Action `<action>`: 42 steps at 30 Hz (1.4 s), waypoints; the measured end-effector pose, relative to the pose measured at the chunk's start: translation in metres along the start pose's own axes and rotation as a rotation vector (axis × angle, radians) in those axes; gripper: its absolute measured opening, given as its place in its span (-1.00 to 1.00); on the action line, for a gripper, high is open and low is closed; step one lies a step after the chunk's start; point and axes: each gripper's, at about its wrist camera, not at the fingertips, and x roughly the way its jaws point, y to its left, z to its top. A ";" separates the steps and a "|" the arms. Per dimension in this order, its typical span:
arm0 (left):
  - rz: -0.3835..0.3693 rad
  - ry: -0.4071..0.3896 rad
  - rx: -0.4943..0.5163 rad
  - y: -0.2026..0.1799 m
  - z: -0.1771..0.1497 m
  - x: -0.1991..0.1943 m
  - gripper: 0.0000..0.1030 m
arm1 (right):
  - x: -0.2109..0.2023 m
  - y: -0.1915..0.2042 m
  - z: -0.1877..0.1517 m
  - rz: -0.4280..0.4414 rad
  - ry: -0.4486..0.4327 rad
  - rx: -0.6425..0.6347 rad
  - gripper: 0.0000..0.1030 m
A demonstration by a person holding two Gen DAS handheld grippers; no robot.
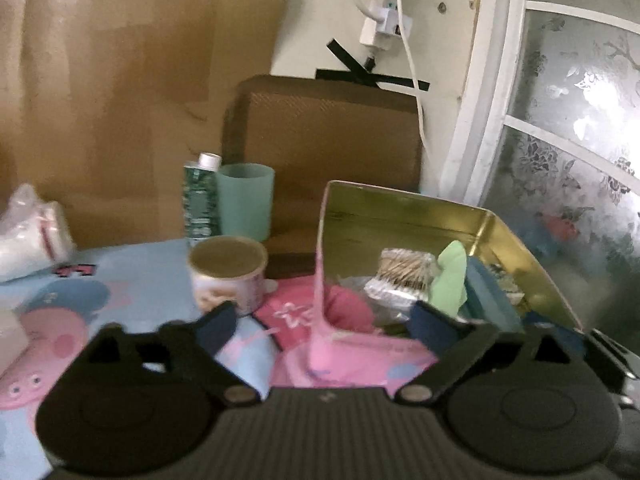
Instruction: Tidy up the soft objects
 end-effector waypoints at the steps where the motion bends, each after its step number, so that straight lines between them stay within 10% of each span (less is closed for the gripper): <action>1: 0.014 -0.007 0.001 0.000 -0.004 -0.007 0.99 | -0.006 0.001 -0.002 0.001 0.000 0.031 0.48; 15: 0.107 0.090 -0.072 0.025 -0.041 -0.052 0.99 | -0.037 0.007 -0.011 0.052 0.115 0.380 0.79; 42: 0.201 0.028 0.071 0.012 -0.059 -0.080 0.99 | -0.044 0.046 -0.012 0.029 0.103 0.248 0.79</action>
